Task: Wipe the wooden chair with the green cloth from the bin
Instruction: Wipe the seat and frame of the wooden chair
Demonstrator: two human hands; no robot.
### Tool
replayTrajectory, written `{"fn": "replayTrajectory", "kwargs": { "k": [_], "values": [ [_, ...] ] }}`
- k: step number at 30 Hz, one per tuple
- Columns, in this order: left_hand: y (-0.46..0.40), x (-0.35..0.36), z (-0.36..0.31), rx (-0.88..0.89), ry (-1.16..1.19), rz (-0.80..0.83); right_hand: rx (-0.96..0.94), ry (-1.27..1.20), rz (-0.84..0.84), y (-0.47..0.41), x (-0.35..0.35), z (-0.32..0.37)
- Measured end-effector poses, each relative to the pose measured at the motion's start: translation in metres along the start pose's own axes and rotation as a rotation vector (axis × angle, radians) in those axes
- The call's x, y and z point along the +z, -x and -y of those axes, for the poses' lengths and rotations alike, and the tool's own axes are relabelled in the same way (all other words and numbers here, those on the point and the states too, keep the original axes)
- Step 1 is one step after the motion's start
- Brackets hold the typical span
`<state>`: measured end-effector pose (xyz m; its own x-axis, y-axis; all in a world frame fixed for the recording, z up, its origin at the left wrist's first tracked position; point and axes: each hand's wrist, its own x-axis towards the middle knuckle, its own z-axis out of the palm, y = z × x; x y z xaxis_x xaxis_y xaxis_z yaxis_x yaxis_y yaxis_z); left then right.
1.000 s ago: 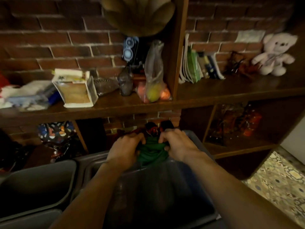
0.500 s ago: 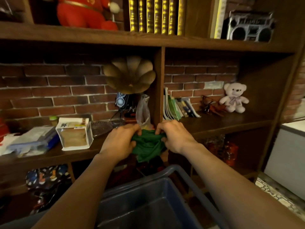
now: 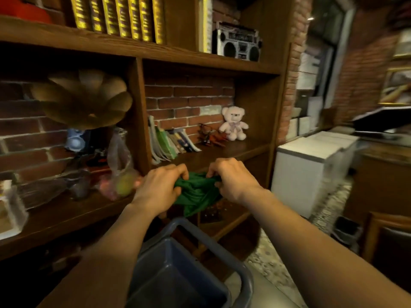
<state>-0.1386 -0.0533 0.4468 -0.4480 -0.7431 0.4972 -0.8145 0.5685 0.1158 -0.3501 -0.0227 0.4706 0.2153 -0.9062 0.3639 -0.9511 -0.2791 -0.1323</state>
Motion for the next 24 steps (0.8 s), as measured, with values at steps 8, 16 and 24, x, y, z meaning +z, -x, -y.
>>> {"fn": "replayTrajectory", "kwargs": {
  "k": [8,16,24],
  "values": [
    [-0.047,0.080,-0.123,0.299,0.206,0.068,0.344,0.162,-0.029,0.109,-0.028,-0.096],
    [-0.077,0.141,-0.276,0.557,0.402,0.145,0.618,0.193,-0.054,0.225,-0.064,-0.195],
    [-0.114,0.202,-0.390,0.689,0.427,0.219,0.723,0.175,-0.103,0.290,-0.075,-0.295]
  ]
}}
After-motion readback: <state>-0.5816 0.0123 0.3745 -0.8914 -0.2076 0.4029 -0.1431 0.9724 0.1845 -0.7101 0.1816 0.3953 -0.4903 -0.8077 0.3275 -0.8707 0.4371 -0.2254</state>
